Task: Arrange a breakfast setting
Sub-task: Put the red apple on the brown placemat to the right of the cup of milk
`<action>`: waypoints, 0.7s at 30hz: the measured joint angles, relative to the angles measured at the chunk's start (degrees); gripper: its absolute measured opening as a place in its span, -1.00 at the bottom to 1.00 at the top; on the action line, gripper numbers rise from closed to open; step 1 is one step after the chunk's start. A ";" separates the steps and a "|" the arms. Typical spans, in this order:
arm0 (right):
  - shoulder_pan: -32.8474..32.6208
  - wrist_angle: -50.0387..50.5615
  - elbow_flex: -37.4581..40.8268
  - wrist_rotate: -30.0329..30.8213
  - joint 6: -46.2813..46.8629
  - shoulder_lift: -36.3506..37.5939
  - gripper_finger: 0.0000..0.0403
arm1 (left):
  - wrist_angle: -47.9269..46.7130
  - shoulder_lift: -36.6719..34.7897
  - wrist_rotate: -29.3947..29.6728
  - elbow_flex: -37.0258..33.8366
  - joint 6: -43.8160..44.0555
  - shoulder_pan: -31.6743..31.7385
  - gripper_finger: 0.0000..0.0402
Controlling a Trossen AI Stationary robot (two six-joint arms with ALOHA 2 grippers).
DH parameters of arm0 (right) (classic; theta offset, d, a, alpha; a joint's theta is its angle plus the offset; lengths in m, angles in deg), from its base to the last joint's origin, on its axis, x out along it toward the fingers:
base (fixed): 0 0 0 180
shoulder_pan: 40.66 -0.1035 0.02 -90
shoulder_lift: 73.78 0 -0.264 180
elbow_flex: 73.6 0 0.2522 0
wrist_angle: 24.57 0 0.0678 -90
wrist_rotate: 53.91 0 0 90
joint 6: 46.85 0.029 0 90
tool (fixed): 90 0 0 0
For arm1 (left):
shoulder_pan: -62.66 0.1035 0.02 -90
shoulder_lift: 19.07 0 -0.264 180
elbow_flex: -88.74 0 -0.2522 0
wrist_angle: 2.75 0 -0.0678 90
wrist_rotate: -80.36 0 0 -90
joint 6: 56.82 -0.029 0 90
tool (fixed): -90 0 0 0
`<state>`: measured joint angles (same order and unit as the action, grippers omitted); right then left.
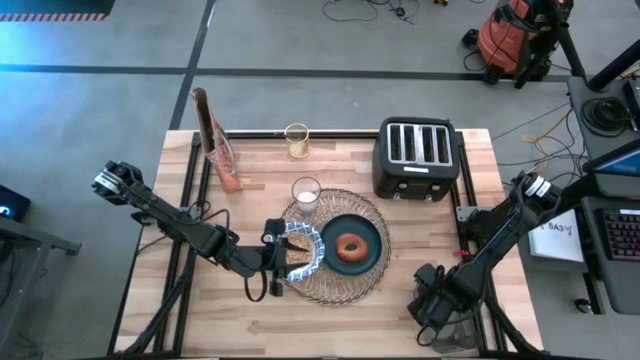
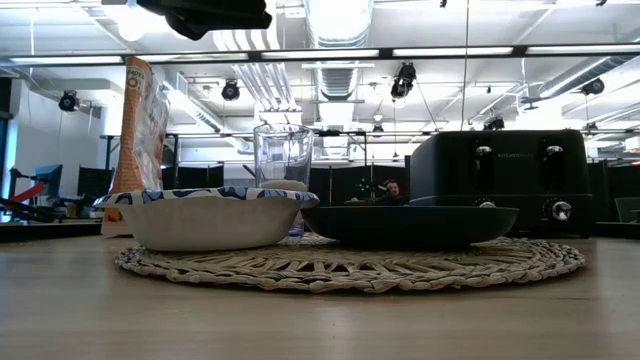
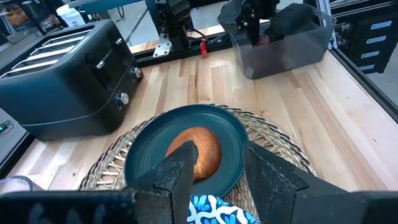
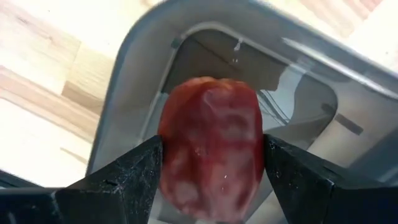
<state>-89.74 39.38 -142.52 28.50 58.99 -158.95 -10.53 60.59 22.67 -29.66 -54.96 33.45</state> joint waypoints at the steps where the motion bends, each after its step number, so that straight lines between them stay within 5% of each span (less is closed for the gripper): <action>1: 0.03 -0.02 0.35 -0.16 -0.04 0.06 0.28 | -0.01 0.00 0.00 0.00 0.14 0.00 -0.39; 10: 0.07 -0.32 1.49 -0.14 -0.72 0.09 0.27 | -0.04 0.00 0.00 0.00 0.18 0.00 -0.39; 21: 0.05 -1.92 1.66 -0.31 -3.82 0.02 -0.08 | -0.08 0.00 0.00 0.00 0.21 0.00 -0.39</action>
<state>-89.69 37.46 -140.85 28.20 55.17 -158.93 -10.61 60.59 22.67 -29.66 -54.76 33.45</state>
